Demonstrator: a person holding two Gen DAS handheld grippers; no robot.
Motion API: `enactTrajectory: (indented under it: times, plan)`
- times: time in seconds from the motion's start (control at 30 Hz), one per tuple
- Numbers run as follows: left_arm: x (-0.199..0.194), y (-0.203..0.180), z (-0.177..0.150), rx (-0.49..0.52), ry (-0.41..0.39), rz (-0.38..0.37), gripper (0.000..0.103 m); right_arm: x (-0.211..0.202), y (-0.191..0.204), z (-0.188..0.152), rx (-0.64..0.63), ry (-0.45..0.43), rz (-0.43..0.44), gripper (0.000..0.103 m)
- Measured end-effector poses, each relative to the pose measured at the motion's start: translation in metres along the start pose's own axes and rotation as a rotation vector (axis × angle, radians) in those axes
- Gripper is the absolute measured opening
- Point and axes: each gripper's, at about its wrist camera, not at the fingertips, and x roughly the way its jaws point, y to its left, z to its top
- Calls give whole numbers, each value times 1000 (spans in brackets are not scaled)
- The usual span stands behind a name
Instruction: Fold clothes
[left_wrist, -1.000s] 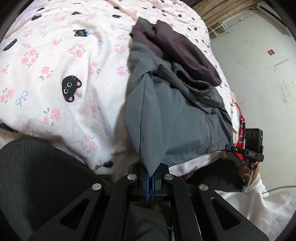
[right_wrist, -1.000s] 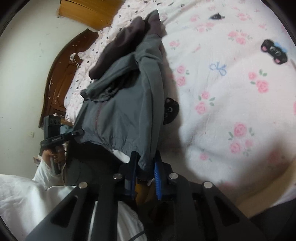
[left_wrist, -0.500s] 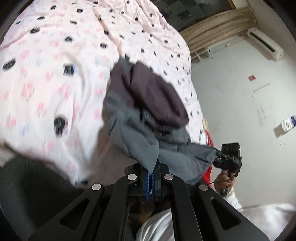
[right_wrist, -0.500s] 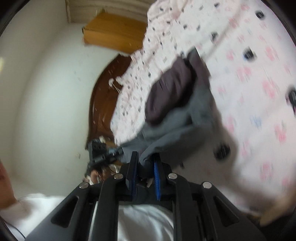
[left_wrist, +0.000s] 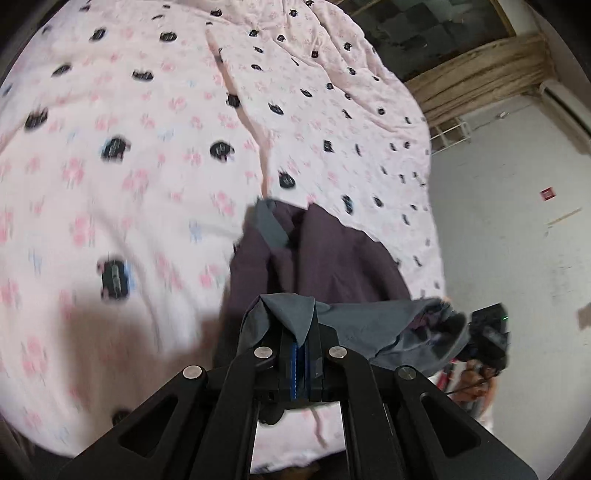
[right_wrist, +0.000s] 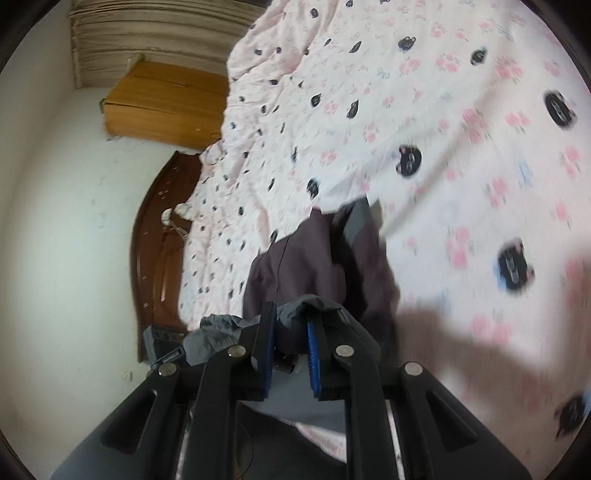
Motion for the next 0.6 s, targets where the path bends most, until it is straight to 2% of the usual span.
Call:
enactTrajectory:
  times: [0.17,0.3,0.4,0.47,0.6]
  plan:
    - [26,7,23,-19,29,60,1,25,-1,33,19,15,-92,16]
    - [40,15,32,-40,41,75,2,42,-10,50,31,38,-164,16]
    - [53,27,38,-89,60,76,5,48,-12,54,31,49,-187,16]
    - [60,43,38,-175,68,33,5,52,-14,57,30,56,-202,16]
    - [51,74,32,-364,17,-104,9,61,-17,62,30,70,-233,16]
